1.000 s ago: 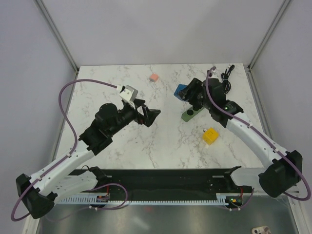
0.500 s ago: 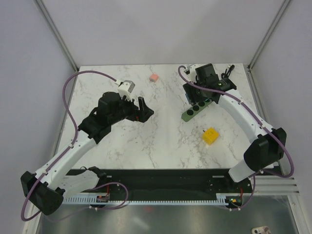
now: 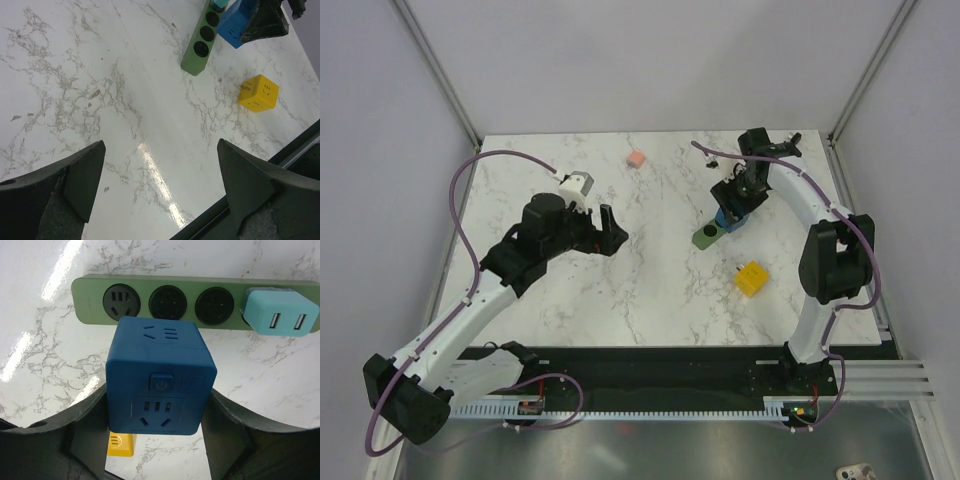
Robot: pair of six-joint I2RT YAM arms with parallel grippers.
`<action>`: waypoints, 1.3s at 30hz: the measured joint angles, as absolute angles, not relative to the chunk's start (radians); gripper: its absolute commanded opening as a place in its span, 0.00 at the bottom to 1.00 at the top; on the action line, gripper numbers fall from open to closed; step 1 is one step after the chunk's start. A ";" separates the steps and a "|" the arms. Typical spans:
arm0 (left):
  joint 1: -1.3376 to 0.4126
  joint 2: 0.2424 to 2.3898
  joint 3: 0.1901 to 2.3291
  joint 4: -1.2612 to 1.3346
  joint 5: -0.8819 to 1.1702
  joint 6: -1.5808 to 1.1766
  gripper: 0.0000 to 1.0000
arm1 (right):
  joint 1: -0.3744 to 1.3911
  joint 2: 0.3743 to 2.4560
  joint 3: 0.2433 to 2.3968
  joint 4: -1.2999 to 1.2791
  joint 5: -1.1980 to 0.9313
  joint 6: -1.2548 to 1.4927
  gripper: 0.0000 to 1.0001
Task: Insert the plug
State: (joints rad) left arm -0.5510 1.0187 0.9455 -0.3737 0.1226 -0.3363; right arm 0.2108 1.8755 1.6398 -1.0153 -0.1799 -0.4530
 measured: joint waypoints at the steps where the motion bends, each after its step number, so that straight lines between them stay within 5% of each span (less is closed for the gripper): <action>1: -0.551 1.017 0.942 -0.375 0.115 -0.335 1.00 | 0.206 1.882 1.646 -1.019 -0.192 -0.463 0.00; 39: -0.551 0.950 0.932 -0.389 0.067 -0.324 1.00 | 0.191 1.982 1.695 -0.939 -0.215 -0.509 0.00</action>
State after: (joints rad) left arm -0.5510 0.9504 0.9321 -0.3893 0.0669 -0.3237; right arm 0.1913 1.9816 1.6951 -0.9386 -0.2146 -0.5095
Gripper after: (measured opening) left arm 0.994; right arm 0.695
